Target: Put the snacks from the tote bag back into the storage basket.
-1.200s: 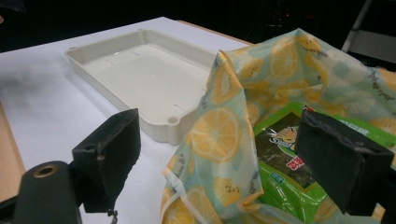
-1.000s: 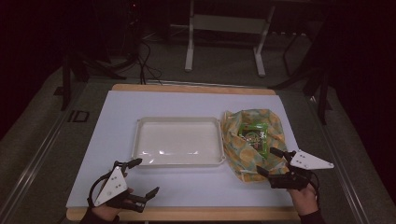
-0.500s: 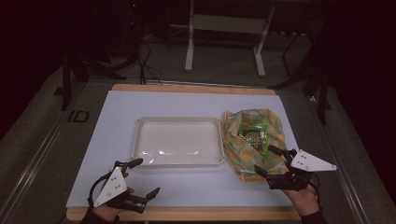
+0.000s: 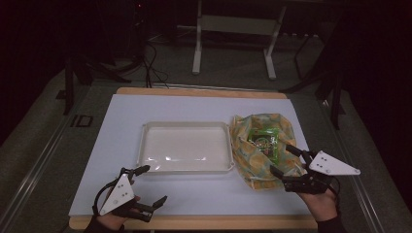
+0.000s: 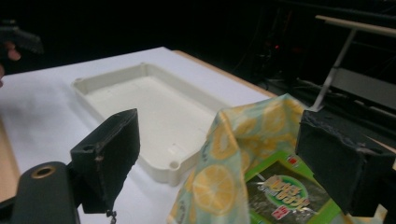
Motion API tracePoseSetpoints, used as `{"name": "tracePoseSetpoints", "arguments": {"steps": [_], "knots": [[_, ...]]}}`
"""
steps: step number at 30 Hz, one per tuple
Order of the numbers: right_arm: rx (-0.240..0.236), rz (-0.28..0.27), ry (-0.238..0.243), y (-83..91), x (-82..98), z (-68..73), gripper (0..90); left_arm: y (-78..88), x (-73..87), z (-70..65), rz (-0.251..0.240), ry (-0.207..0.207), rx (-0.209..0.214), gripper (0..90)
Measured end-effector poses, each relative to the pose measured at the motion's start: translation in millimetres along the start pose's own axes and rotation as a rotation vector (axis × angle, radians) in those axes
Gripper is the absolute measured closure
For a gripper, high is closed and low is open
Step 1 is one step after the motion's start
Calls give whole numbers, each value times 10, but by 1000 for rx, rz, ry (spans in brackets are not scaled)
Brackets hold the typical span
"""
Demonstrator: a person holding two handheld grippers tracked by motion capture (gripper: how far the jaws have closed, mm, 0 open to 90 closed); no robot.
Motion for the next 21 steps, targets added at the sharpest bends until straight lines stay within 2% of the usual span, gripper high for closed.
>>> {"name": "tracePoseSetpoints", "arguments": {"steps": [3,4,5,6,7,8,10,14,16,21], "knots": [[22,-15,4,23,-33,-21,138,0,-1,-2,0,0,-1,4],[52,-29,41,46,-69,-19,158,0,-1,-2,0,-1,0,4],[52,-29,41,46,-69,-19,158,-1,-1,-2,0,0,0,4],[77,-13,75,56,-96,-12,208,-1,-1,-2,0,0,0,4],[77,-13,75,56,-96,-12,208,-1,-2,-1,-1,-1,0,4],[67,14,71,42,-116,-16,209,-1,-2,-1,-1,0,0,4],[79,14,70,41,-124,-25,221,0,-1,-2,0,-1,0,4],[90,21,4,32,-153,-88,254,2,-3,-3,-1,1,1,4],[112,37,-10,30,-161,-119,317,0,-2,-4,0,1,2,4],[137,48,-1,11,-185,-171,337,-2,-1,-4,0,3,4,3]]}}
Point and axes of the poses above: each handheld gripper's, and its own axes: y roughly backward along the jaws, x roughly out of its underside, z roughly to its left, the point moved 4 cm from there along -y, roughly forward along the jaws, and after that the axes turned 2 degrees about -z, right-handed, at the moved point
